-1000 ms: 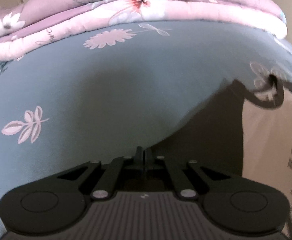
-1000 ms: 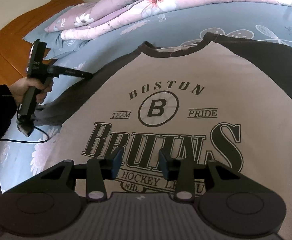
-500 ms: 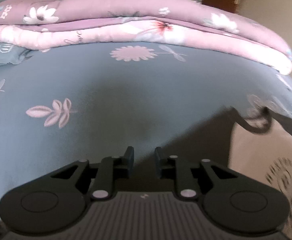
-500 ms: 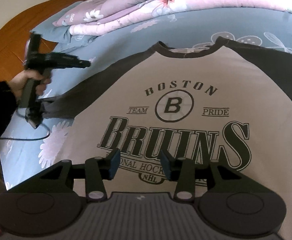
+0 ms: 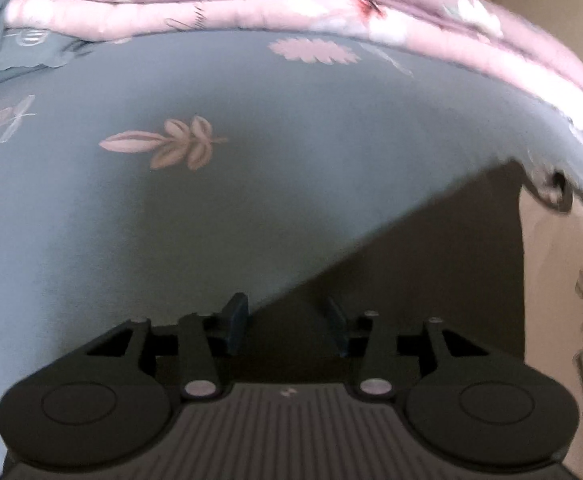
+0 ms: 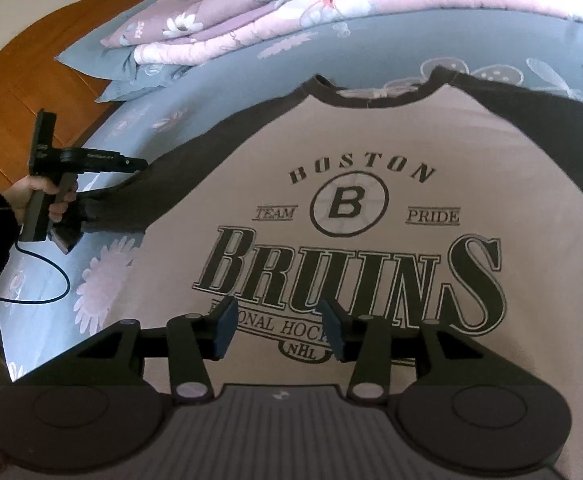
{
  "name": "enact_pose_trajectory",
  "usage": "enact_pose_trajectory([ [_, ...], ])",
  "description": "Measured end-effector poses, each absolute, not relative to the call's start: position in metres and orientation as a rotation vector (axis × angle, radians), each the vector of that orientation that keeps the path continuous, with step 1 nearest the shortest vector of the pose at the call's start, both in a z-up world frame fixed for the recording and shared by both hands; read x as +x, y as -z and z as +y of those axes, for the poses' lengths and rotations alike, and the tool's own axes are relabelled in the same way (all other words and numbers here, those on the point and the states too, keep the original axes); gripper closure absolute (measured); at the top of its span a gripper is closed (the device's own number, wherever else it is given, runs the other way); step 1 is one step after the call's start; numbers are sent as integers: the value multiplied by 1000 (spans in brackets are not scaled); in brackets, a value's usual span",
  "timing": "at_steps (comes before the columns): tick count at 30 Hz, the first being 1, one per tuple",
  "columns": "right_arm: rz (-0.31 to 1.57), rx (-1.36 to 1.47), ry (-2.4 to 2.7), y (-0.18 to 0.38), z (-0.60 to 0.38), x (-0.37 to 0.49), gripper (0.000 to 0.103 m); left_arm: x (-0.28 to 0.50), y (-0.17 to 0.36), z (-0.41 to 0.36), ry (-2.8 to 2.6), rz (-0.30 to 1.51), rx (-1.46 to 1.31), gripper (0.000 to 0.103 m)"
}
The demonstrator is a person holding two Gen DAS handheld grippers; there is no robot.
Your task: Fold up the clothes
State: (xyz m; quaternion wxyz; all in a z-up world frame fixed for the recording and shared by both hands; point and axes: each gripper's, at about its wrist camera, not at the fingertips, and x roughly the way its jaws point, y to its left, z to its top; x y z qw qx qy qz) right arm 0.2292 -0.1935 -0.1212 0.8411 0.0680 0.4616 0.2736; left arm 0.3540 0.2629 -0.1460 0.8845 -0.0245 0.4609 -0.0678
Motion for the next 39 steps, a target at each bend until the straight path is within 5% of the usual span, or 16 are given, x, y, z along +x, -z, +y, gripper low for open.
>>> enact_pose_trajectory([
  [2,981,135,-580,125,-190,230,51,353,151,258,139,956,1,60],
  [3,984,131,-582,127,-188,231,51,351,151,257,140,944,0,68],
  [4,987,128,-584,129,-186,231,51,350,151,256,141,933,-2,95],
  [5,990,126,-586,130,-185,231,51,351,150,256,139,930,-10,102],
  [23,982,129,-588,124,-186,227,51,334,116,253,60,801,-117,90],
  [25,975,132,-583,120,-187,225,51,320,113,237,132,811,-84,76],
  [39,951,120,-568,100,-191,212,49,249,149,241,119,1004,-63,72],
])
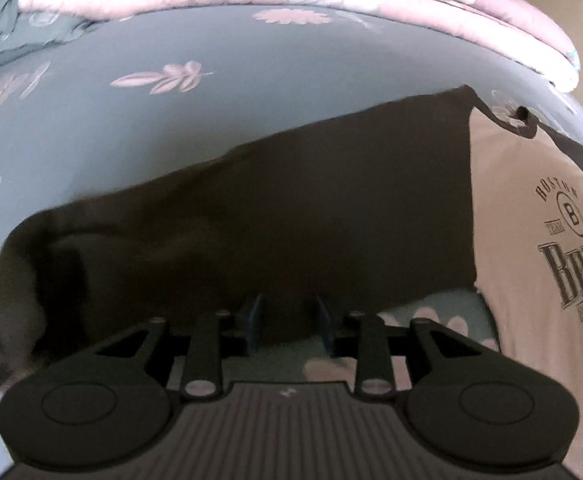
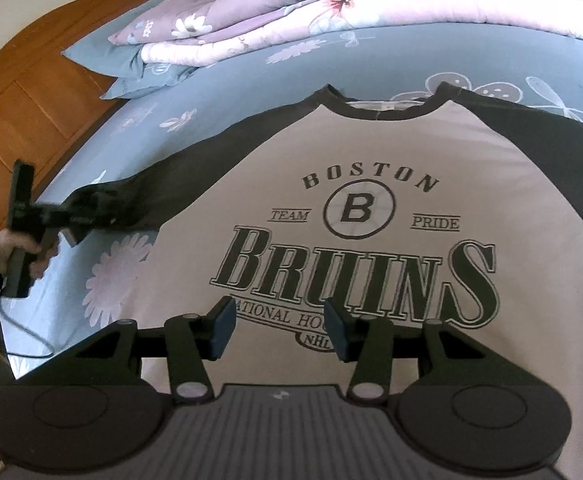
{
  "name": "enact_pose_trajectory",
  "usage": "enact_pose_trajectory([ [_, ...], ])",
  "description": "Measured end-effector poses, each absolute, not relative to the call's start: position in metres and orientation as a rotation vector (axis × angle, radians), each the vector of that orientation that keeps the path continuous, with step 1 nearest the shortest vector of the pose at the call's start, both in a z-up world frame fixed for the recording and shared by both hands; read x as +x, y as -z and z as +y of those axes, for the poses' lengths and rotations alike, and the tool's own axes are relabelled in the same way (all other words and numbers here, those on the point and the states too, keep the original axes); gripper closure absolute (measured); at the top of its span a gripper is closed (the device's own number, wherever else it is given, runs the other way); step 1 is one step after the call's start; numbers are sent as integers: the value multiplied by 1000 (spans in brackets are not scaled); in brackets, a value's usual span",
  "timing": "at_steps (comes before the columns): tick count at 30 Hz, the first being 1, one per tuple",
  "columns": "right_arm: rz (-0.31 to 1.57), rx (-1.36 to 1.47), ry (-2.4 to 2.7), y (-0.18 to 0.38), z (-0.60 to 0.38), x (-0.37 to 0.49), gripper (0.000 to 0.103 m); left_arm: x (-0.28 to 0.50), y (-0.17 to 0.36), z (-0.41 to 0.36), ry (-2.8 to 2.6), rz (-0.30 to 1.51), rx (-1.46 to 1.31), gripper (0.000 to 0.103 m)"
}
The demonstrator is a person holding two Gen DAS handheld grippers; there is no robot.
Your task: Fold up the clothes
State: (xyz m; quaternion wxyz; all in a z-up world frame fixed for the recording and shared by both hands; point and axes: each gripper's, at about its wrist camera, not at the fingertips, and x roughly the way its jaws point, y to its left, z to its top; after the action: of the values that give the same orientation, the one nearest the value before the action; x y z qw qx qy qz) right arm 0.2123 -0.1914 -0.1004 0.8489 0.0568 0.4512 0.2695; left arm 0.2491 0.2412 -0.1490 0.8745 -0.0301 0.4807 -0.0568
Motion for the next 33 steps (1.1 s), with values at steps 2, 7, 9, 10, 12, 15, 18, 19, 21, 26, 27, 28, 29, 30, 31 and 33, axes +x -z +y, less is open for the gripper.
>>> enact_pose_trajectory([
  [2,951,132,-562,100,-193,212,49,249,140,245,92,1010,-94,72],
  [7,945,134,-571,97,-189,207,49,266,121,217,174,915,-129,61],
  [9,944,127,-573,95,-186,206,49,276,124,201,193,910,-110,61],
  [10,944,123,-571,95,-186,206,49,281,127,193,200,917,-98,61],
  [12,942,115,-564,93,-186,205,48,282,139,185,173,963,-73,61],
  [15,945,110,-548,91,-190,203,48,275,150,181,150,973,-59,60],
  [18,949,109,-529,89,-195,201,48,262,150,184,126,988,-61,58],
  [19,948,109,-521,87,-197,199,48,259,150,185,117,996,-61,57],
  [21,948,113,-508,84,-200,197,48,253,147,187,100,1016,-66,57],
  [26,925,118,-472,62,-207,183,48,232,127,179,90,1036,-98,58],
  [27,920,108,-458,56,-208,179,48,226,120,173,105,1025,-104,58],
  [28,913,96,-439,49,-210,174,48,219,113,167,119,1014,-110,58],
  [29,906,84,-420,42,-211,169,48,212,106,162,134,1003,-115,57],
  [30,900,71,-401,36,-213,164,46,204,99,153,145,992,-117,57],
  [31,893,58,-381,30,-215,158,44,195,93,143,162,980,-118,56],
  [33,885,40,-344,21,-221,147,43,175,82,123,195,958,-119,54],
])
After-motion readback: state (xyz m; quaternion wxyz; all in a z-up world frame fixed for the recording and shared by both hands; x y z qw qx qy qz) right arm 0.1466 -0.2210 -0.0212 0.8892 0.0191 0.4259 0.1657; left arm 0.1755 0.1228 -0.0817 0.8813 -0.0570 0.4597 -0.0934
